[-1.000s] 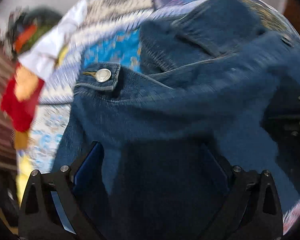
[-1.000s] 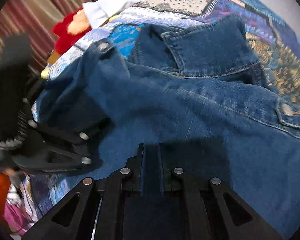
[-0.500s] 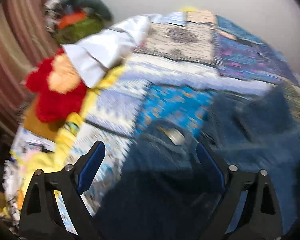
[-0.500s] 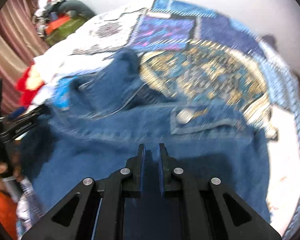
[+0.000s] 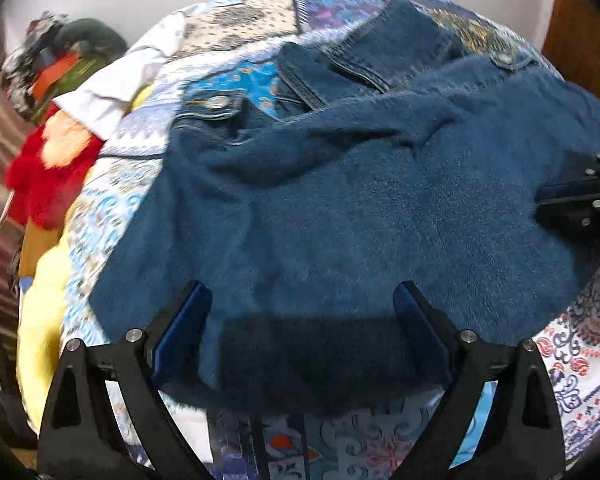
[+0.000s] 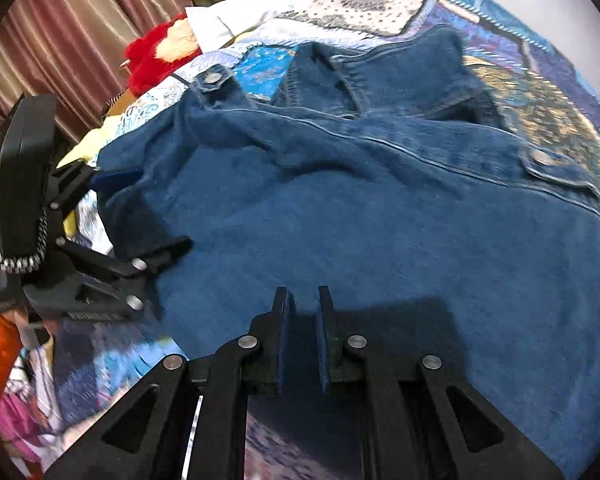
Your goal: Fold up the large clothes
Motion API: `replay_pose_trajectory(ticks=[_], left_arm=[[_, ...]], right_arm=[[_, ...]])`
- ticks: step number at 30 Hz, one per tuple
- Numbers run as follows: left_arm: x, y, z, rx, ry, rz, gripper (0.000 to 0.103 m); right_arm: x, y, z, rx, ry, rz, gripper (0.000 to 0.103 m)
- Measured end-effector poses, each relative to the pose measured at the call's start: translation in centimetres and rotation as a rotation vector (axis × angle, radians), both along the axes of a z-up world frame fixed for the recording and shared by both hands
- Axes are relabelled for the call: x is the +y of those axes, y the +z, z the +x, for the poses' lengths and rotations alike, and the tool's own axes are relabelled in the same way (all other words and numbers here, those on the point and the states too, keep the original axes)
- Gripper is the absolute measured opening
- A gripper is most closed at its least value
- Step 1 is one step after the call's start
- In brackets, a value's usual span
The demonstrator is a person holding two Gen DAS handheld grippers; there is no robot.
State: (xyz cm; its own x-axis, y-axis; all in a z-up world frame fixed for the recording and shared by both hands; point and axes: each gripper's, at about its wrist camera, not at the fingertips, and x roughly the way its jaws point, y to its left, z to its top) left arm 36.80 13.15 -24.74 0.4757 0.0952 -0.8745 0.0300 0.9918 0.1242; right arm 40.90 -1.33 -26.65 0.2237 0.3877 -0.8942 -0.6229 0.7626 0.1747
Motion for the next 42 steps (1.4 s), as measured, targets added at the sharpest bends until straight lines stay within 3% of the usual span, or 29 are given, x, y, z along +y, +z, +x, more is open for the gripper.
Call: replay_pose_trajectory(ticks=[3, 6, 10, 15, 17, 21, 25, 29, 32, 34, 36, 42], left_arm=[[1.0, 0.9, -1.2, -0.017, 0.048, 0.029, 0.095], [2.4, 1.2, -2.5, -0.028, 0.102, 0.074, 0.096], [5.8, 1.1, -4.4, -0.002, 0.206, -0.031, 0.098], [9.4, 0.7, -8.0, 0.012, 0.381, -0.248, 0.097], [10.1, 0.1, -8.8, 0.02, 0.422, -0.37, 0.097], [10.9, -1.6, -10.0, 0.006, 0.488, -0.692, 0.097], [11.2, -3.7, -8.2, 0.02, 0.549, -0.851, 0.098], [10.8, -5.7, -5.6, 0.046, 0.571, -0.953, 0.097], [10.2, -5.8, -3.5, 0.017, 0.576, -0.947, 0.089], [9.9, -5.8, -2.1, 0.011, 0.62, -0.849, 0.076], [9.3, -5.2, -1.3, -0.017, 0.638, -0.765, 0.07], [6.9, -0.5, -1.9, -0.135, 0.577, -0.51, 0.049]], right_arm=[[-3.0, 0.9, -0.3, -0.022, -0.036, -0.004, 0.008], [-6.3, 2.1, -0.3, -0.101, -0.099, -0.074, 0.008], [-10.9, 3.3, -1.0, -0.141, -0.196, -0.086, 0.008], [-14.6, 4.3, -2.4, -0.192, -0.258, -0.124, 0.008], [-15.5, 4.8, -2.8, -0.202, -0.276, -0.121, 0.008], [-15.1, 6.2, -3.2, -0.212, -0.297, -0.129, 0.008], [-12.6, 7.2, -3.4, -0.241, -0.258, -0.085, 0.008], [-9.7, 6.3, -2.4, -0.19, -0.215, -0.032, 0.008], [-8.0, 3.1, -1.0, -0.096, -0.2, -0.049, 0.008], [-7.9, 1.8, -0.6, -0.086, -0.212, -0.03, 0.008], [-8.1, 1.2, -0.6, -0.086, -0.219, 0.01, 0.008], [-8.6, 1.5, -0.1, 0.0, -0.216, 0.06, 0.008]])
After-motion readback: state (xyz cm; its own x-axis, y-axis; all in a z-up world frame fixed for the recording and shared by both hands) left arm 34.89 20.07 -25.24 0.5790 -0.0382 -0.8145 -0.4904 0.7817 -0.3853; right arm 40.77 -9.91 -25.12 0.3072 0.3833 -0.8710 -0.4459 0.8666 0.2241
